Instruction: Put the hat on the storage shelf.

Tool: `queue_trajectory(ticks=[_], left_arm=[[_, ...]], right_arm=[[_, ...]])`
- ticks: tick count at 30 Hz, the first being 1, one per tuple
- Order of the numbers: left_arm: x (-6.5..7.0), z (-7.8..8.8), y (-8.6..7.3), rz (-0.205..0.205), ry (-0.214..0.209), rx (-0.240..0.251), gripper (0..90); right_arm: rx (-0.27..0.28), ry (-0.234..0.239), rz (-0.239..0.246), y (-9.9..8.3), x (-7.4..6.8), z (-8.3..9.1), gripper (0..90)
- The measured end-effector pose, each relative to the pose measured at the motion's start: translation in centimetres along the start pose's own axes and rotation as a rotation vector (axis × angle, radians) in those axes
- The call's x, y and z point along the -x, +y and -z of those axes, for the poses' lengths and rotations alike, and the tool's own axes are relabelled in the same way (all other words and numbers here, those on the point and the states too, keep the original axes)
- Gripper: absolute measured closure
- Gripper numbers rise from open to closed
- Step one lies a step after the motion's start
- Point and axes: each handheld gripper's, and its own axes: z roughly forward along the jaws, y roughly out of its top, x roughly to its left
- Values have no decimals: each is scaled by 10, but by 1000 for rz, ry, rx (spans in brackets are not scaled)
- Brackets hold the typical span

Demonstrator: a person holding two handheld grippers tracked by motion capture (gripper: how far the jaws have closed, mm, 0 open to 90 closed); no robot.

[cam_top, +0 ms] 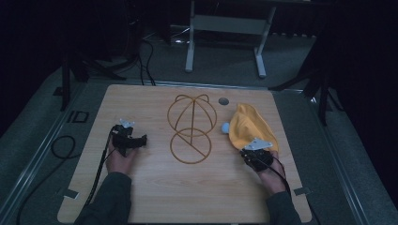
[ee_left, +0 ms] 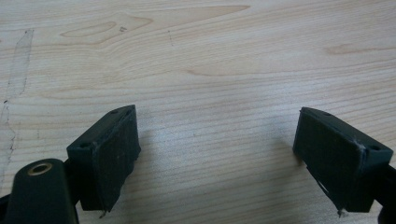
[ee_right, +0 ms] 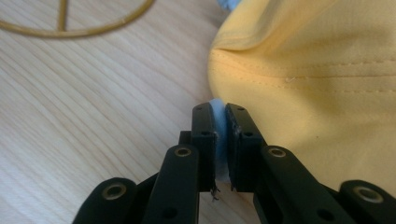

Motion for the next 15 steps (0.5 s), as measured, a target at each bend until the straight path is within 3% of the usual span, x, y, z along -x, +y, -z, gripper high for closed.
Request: queue_trajectory(ticks=[15], left_arm=[[0, 0, 0, 0, 0, 0, 146]], right_arm=[[65, 21, 1, 25, 4, 24, 831]])
